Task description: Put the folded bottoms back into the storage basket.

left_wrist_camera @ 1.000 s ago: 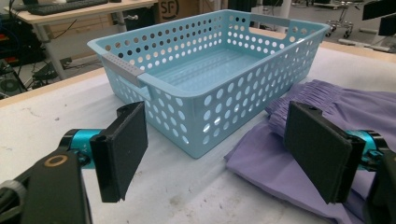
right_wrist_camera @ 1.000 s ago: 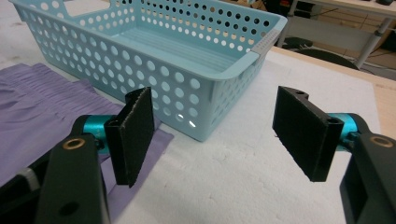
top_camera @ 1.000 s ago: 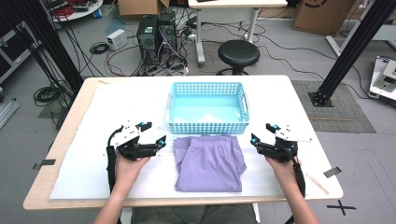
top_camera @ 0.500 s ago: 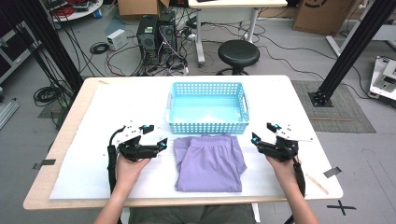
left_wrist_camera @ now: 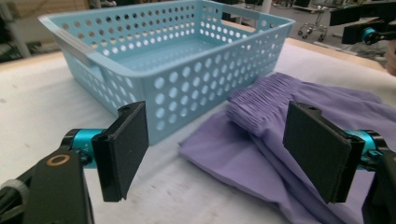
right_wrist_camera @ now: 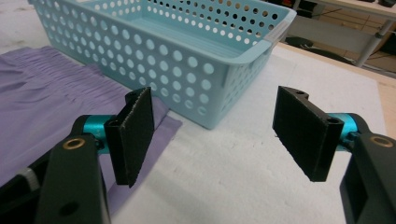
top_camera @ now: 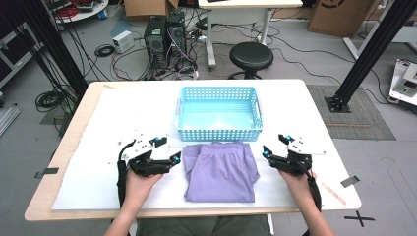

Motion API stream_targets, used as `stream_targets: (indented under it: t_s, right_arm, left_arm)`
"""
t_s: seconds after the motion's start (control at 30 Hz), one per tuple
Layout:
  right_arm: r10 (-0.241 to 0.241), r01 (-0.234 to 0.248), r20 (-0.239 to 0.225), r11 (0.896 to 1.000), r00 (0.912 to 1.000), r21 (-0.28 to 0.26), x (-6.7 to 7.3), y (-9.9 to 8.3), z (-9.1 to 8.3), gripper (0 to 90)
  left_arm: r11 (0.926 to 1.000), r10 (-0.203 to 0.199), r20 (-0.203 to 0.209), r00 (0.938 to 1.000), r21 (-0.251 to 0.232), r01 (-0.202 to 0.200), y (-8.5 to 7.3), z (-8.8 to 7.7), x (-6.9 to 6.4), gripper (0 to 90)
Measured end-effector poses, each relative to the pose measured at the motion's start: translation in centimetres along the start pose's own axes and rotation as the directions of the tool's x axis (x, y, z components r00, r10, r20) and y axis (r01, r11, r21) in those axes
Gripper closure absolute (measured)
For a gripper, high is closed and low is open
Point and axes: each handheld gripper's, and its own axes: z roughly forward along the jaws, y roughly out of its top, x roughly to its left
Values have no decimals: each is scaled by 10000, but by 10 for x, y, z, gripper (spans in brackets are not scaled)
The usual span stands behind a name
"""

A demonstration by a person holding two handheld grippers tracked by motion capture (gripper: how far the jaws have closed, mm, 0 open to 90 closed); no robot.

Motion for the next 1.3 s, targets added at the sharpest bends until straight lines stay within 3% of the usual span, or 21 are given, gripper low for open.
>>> stream_targets:
  t_s: [0.1,0.23,0.37,0.5,0.57,0.7,0.8,0.93,1.03,1.13,1.23,1.3]
  right_arm:
    - [-176,177,-56,9998,9998,108,5,-2,-2,299]
    - [-298,299,-98,9995,9995,138,12,-4,-6,299]
    - [-191,195,-221,9996,9996,198,15,-7,-8,299]
    - [-214,224,-356,9993,9991,302,20,-10,-11,299]
    - [-253,268,-429,9991,9988,335,22,-11,-11,299]
    - [213,-184,-621,9988,9978,464,25,-12,-14,299]
    - [776,-734,-797,9958,9938,547,31,-13,-17,270]
    - [816,-770,-892,9955,9927,547,43,-11,-19,263]
    - [698,-622,-1009,9951,9924,771,51,-11,-19,256]
    - [642,-530,-1099,9933,9919,1023,57,-11,-17,256]
    - [720,-555,-1083,9874,9915,1482,59,-12,-15,256]
    - [925,-710,-1136,9810,9892,1807,58,-13,-12,256]
  left_arm:
    - [9991,-141,91,9999,406,137,-6,2,-8,227]
    - [9960,86,19,10000,895,-87,-12,5,-18,232]
    - [9947,-158,173,9997,1020,139,-16,6,-25,232]
    - [9933,3,299,9996,1159,-37,-18,8,-34,234]
    - [9906,-176,336,9993,1361,129,-19,9,-37,254]
    - [9831,-798,461,9957,1690,710,-21,12,-41,257]
    - [9832,-849,223,9961,1642,802,-20,11,-50,257]
    - [9823,-866,-76,9962,1663,867,-20,10,-59,256]
    - [9714,-1144,-311,9930,2061,1183,-22,13,-62,253]
    - [9611,-1075,-587,9925,2492,1188,-24,16,-61,253]
    - [9369,-1529,-693,9858,3072,1669,-27,21,-58,253]
    - [9262,-1721,-678,9827,3285,1849,-27,22,-58,253]
